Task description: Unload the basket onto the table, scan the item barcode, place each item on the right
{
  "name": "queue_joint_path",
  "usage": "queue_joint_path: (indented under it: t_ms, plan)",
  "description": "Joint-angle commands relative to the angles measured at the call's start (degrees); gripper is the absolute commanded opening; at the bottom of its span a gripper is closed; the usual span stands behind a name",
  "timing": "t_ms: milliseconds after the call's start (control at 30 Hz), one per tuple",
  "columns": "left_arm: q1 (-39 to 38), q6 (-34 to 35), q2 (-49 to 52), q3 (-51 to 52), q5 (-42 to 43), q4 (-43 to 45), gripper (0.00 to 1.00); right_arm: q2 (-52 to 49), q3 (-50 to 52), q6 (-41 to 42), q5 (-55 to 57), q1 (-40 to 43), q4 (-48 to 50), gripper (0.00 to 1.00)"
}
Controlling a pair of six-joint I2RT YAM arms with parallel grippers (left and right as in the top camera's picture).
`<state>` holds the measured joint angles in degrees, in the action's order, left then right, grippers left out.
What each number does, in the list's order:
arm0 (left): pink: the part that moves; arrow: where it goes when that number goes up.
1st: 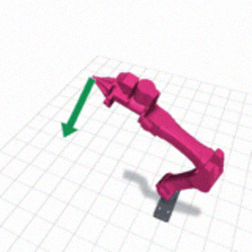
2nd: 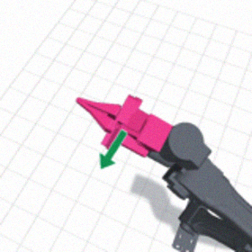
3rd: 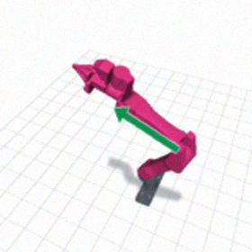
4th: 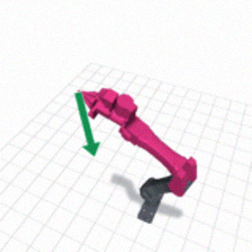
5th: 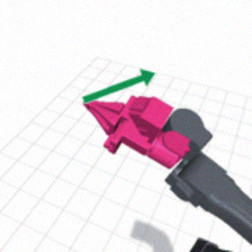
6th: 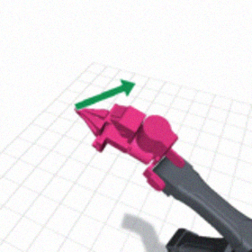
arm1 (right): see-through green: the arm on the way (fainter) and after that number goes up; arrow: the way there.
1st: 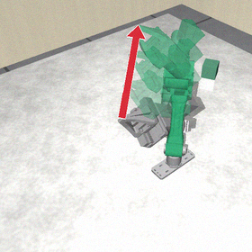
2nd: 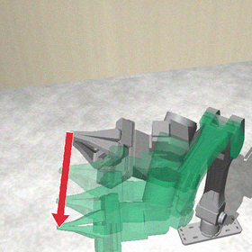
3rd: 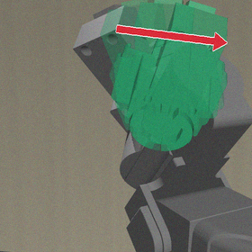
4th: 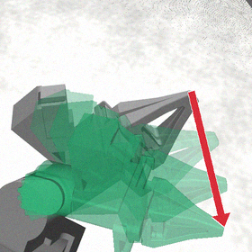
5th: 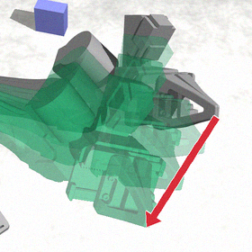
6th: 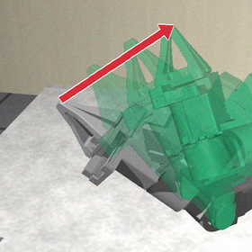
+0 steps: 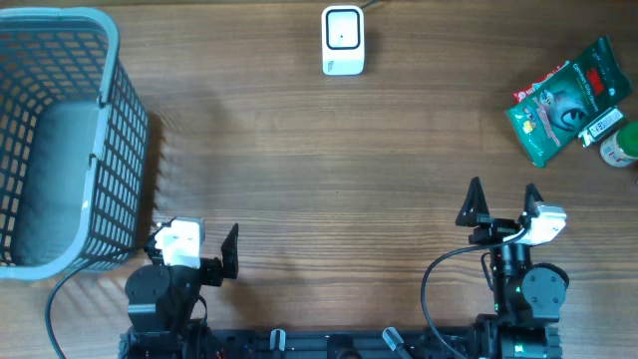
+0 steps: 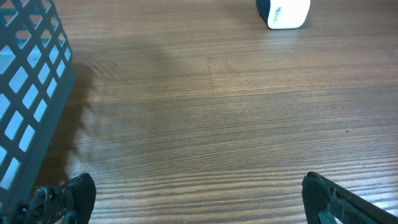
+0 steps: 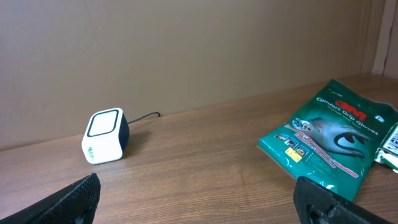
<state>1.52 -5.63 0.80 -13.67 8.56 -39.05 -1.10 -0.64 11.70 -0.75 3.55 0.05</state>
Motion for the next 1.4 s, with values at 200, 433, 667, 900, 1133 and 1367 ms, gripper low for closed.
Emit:
queue_joint_path:
  t_ms: [200,433,667,900,1133,1367]
  plan:
    - [0.2,0.5,-0.4,0.2,-0.3,0.2,1.0,0.8,0.3,-1.2,1.2,0.1,0.3,1.0]
    - [0.2,0.5,-0.4,0.2,-0.3,0.2,1.0,0.8,0.3,-1.2,1.2,0.1,0.3,1.0]
    - [0.2,0.5,-0.4,0.2,-0.3,0.2,1.0,0.8,0.3,-1.2,1.2,0.1,0.3,1.0]
    - [0.2,0.5,-0.4,0.2,-0.3,0.2,1.0,0.8,0.3,-1.2,1.2,0.1,0.3,1.0]
    - [0.2,0.5,-0.4,0.2,-0.3,0.2,1.0,0.8,0.3,-1.2,1.2,0.1,0.3,1.0]
    - [0.2,-0.3,-0.4,0.6,2.6,8.5,1.0,0.8,0.3,-1.2,1.2,0.1,0.3,1.0]
